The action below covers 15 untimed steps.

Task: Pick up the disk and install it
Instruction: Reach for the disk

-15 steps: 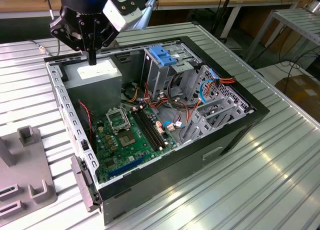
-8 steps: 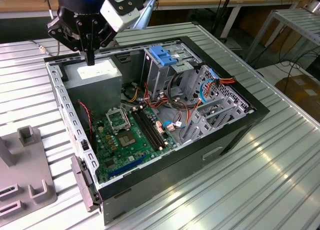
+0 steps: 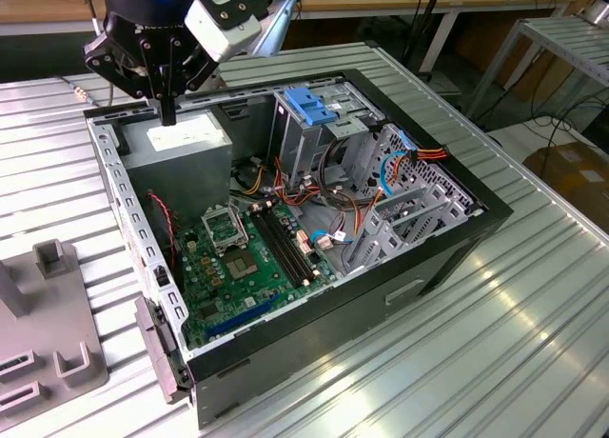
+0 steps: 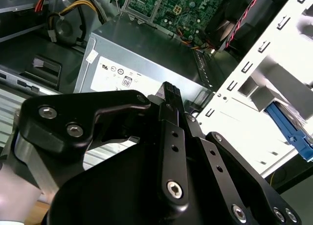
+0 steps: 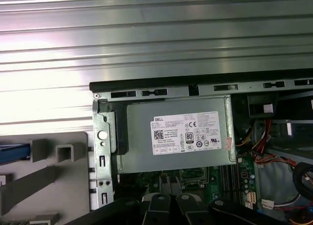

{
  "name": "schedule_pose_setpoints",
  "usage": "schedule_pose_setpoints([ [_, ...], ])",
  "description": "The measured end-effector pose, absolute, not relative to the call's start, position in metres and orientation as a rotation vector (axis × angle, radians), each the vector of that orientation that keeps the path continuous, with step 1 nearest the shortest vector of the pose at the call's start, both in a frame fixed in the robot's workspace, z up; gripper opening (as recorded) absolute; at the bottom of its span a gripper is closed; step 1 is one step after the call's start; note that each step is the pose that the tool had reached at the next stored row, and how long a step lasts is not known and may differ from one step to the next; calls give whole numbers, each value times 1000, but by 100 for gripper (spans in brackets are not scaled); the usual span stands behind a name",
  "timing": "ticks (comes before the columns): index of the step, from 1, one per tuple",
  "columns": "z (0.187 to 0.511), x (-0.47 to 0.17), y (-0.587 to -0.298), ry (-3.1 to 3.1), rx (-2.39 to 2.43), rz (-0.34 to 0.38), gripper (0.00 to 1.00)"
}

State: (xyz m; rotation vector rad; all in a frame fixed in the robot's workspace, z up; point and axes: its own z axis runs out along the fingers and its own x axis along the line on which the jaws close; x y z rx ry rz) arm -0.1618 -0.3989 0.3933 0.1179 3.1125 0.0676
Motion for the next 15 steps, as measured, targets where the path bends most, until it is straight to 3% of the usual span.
schedule_pose_setpoints([
  [15, 393, -171, -399, 3112, 118, 68, 10],
])
